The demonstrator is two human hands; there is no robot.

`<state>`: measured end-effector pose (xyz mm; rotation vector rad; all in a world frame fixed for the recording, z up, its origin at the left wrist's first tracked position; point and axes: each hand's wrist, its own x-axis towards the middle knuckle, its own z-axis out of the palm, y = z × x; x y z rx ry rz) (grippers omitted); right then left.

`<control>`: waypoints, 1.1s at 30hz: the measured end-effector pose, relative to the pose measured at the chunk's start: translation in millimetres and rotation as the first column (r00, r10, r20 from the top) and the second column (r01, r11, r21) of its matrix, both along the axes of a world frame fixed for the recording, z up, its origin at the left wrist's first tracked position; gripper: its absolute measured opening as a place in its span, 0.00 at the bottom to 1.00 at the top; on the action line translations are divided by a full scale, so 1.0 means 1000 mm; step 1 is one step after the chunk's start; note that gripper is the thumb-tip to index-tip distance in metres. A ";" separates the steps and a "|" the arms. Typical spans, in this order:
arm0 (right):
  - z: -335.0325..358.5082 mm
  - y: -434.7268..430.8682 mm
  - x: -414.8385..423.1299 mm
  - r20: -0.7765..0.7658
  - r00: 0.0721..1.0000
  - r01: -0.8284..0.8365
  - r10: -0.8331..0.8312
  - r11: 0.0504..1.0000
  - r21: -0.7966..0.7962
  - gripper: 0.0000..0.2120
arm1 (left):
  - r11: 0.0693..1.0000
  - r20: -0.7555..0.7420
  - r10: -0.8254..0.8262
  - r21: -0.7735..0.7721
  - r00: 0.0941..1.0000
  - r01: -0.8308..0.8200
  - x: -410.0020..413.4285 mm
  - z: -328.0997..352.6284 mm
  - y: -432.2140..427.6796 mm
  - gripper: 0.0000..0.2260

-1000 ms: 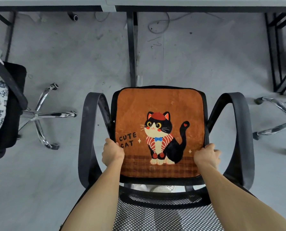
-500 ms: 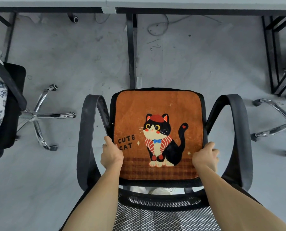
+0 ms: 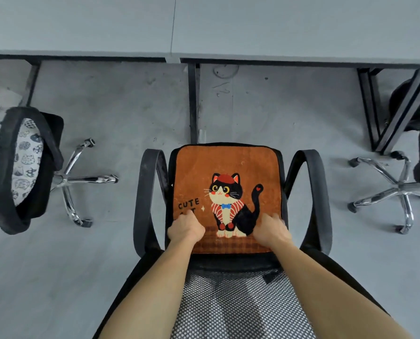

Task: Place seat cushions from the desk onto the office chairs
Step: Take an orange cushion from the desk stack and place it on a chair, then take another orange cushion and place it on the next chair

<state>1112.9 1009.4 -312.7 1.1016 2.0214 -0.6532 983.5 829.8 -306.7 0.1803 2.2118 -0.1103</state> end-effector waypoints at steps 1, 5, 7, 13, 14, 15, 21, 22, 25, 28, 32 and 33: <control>0.017 -0.003 -0.002 -0.029 0.999 -0.047 0.046 0.997 -0.067 0.21 | 0.999 0.052 -0.030 0.040 0.998 0.028 0.006 0.016 0.003 0.17; 0.095 -0.023 -0.011 -0.081 0.970 -0.239 0.228 0.954 -0.181 0.21 | 0.970 0.212 -0.109 0.236 0.971 0.057 0.022 0.092 0.001 0.18; 0.137 -0.038 -0.013 -0.122 0.939 -0.338 0.321 0.927 -0.163 0.22 | 0.945 0.165 -0.155 0.313 0.974 0.098 0.029 0.135 -0.009 0.18; 0.244 -0.076 -0.017 -0.382 0.834 -0.424 0.399 0.905 0.021 0.20 | 0.860 -0.201 -0.214 0.425 0.956 0.282 0.000 0.248 -0.071 0.17; 0.258 -0.081 -0.019 -0.420 0.813 -0.424 0.404 0.904 0.050 0.19 | 0.856 -0.265 -0.199 0.422 0.944 0.299 -0.011 0.263 -0.085 0.17; 0.275 -0.093 -0.024 -0.458 0.788 -0.425 0.411 0.902 0.078 0.18 | 0.858 -0.321 -0.173 0.416 0.931 0.303 -0.024 0.279 -0.104 0.17; 0.355 -0.163 -0.077 -0.600 0.654 -0.381 0.460 0.886 0.264 0.17 | 0.885 -0.549 -0.062 0.356 0.834 0.300 -0.109 0.333 -0.214 0.19; 0.366 -0.178 -0.089 -0.618 0.638 -0.367 0.460 0.887 0.280 0.17 | 0.885 -0.570 -0.054 0.353 0.820 0.304 -0.123 0.338 -0.232 0.19; 0.397 -0.227 -0.134 -0.681 0.568 -0.335 0.463 0.885 0.323 0.17 | 0.881 -0.659 -0.061 0.318 0.750 0.351 -0.168 0.363 -0.282 0.19; 0.424 -0.269 -0.181 -0.714 0.519 -0.323 0.470 0.881 0.346 0.17 | 0.884 -0.694 -0.040 0.311 0.719 0.349 -0.203 0.390 -0.327 0.19; 0.451 -0.300 -0.233 -0.760 0.454 -0.279 0.465 0.884 0.374 0.18 | 0.890 -0.731 -0.011 0.303 0.682 0.340 -0.247 0.422 -0.373 0.20; 0.456 -0.304 -0.247 -0.766 0.447 -0.273 0.462 0.886 0.375 0.18 | 0.894 -0.743 -0.009 0.294 0.670 0.338 -0.259 0.429 -0.383 0.20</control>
